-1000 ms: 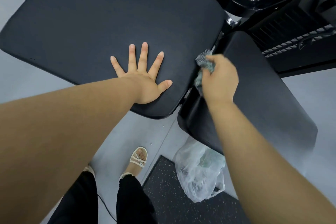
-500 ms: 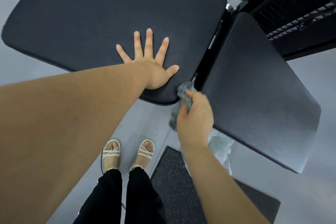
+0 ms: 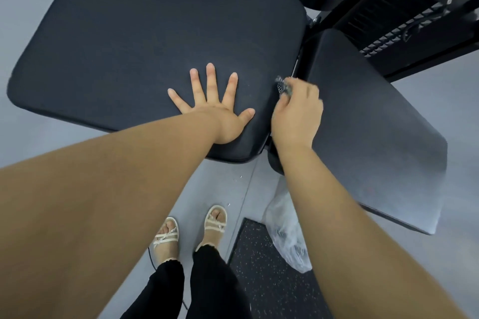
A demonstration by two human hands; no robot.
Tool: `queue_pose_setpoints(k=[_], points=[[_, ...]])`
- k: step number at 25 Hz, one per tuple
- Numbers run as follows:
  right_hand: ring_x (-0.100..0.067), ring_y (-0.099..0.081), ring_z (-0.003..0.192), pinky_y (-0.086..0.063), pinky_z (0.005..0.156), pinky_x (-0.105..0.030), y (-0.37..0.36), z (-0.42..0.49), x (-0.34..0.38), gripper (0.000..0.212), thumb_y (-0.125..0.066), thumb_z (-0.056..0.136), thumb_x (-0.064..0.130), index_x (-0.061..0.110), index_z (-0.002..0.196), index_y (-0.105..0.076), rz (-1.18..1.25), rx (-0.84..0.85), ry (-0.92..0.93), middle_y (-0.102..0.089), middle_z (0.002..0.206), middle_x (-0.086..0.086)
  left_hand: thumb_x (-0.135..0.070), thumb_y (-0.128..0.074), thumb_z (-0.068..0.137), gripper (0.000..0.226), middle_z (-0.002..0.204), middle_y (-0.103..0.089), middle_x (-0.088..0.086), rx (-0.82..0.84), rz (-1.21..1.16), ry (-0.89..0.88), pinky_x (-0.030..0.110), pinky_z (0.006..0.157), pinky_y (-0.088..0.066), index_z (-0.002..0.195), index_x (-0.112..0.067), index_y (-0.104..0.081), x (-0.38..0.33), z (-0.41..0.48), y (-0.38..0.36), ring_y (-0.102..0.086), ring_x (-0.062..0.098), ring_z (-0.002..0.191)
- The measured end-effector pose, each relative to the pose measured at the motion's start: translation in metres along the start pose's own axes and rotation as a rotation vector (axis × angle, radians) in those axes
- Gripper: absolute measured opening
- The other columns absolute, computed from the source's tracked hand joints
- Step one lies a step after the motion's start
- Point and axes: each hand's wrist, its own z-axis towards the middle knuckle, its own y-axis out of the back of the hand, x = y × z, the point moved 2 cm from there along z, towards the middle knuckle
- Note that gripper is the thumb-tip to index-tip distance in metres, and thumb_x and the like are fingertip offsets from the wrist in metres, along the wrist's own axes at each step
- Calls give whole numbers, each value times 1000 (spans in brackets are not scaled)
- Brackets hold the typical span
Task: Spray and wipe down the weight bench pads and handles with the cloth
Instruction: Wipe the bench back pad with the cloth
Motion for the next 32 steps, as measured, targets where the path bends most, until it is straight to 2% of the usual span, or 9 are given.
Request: queue_pose_setpoints(k=[4, 8, 13, 15, 19, 22, 27, 30, 32], points=[[-29, -51, 106, -44, 89, -35, 10, -39, -13, 40, -55, 82, -2, 11, 120, -58, 89, 133, 144, -48, 126, -12, -69, -11, 88, 73, 144, 45, 4, 33, 3, 14, 71, 103, 13, 137, -37, 33, -1, 1, -1, 39, 34, 133], [-19, -56, 96, -36, 75, -14, 15, 15, -20, 26, -59, 82, -4, 11, 102, -67, 121, 165, 183, -56, 108, -6, -70, -12, 88, 73, 147, 41, 2, 25, -41, 3, 68, 104, 14, 139, -39, 29, 3, 2, -1, 38, 31, 134], [-17, -57, 97, -35, 71, -18, 9, 81, -18, 29, -52, 79, -9, 11, 92, -68, 74, 170, 197, -60, 107, -2, -55, -31, 93, 60, 157, 4, 3, -360, -132, 29, 58, 113, 1, 147, -35, -15, -9, 0, 11, 10, 27, 144], [-21, -58, 96, -38, 70, -24, 5, 95, -17, 31, -49, 77, -11, 10, 90, -68, 82, 145, 218, -61, 107, -3, -54, -29, 94, 61, 157, 3, 5, -467, -70, 8, 58, 113, 1, 148, -31, -14, -21, 24, 36, 10, 29, 144], [-29, -60, 82, -32, 71, -28, -4, 122, -15, 33, -49, 68, -11, 12, 83, -69, 67, -10, 240, -64, 95, -7, -70, -23, 87, 76, 156, 19, 3, -286, -71, 161, 66, 109, 4, 148, -36, 6, -20, 83, 96, 21, 30, 142], [-27, -59, 87, -20, 73, -28, -12, 141, -18, 35, -51, 71, -9, 16, 86, -69, 39, -9, 193, -64, 98, -5, -81, -24, 78, 87, 154, 28, -3, -101, -141, 211, 70, 106, 2, 144, -42, 16, -14, 100, 102, 26, 26, 141], [-17, -56, 87, -41, 76, -22, -3, 132, -21, 34, -52, 71, -11, 15, 84, -69, 235, 0, 124, -60, 95, 0, -83, -19, 76, 89, 149, 37, -3, -21, -149, 221, 71, 104, 2, 140, -42, 27, -17, 102, 99, 31, 27, 139], [-8, -52, 89, -36, 72, -4, 5, 109, -25, 33, -53, 71, -12, 15, 81, -69, 279, 31, 158, -56, 94, 4, -83, -19, 76, 89, 147, 41, -3, 26, -143, 226, 72, 104, 2, 138, -42, 30, -16, 105, 102, 34, 28, 137], [-10, -54, 89, -35, 69, -7, 1, 124, -21, 33, -50, 70, -13, 13, 80, -68, 279, 17, 160, -57, 94, 2, -83, -19, 76, 89, 145, 44, -3, 53, -139, 224, 72, 104, 4, 137, -43, 32, -15, 105, 104, 35, 27, 136]])
